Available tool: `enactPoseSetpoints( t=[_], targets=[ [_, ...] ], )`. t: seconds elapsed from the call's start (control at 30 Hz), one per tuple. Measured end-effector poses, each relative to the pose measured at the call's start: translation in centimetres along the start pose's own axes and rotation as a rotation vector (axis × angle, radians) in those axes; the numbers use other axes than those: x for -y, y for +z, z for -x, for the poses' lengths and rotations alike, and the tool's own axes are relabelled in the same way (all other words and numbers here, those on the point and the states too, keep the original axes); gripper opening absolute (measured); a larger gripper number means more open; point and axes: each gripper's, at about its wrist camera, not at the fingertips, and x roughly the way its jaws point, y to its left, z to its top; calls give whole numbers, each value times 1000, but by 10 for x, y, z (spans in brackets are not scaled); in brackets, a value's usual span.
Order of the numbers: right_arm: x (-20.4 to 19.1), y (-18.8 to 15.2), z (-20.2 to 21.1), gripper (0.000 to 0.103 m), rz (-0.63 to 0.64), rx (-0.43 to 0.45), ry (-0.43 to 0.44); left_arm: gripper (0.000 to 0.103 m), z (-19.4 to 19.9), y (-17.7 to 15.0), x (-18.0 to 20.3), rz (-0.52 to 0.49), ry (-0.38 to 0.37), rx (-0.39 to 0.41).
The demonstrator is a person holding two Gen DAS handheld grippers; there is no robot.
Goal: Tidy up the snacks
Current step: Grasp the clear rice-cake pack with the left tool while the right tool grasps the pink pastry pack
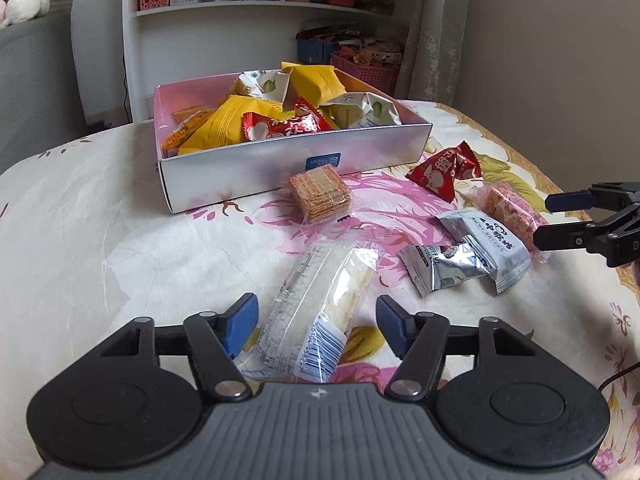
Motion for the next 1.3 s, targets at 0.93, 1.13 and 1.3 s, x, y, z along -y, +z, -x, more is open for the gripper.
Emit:
enactPoseSetpoints(
  t=[0.93, 1.13, 1.3],
  targets=[
    [3, 14, -27, 31, -106, -58, -103, 35, -3, 15, 3, -20, 6, -109],
    [2, 20, -16, 31, -127, -27, -104, 30, 1, 16, 2, 15, 6, -120],
    [1, 26, -8, 31, -139, -13, -105, 22, 8, 20, 2, 35, 0, -110]
  ],
)
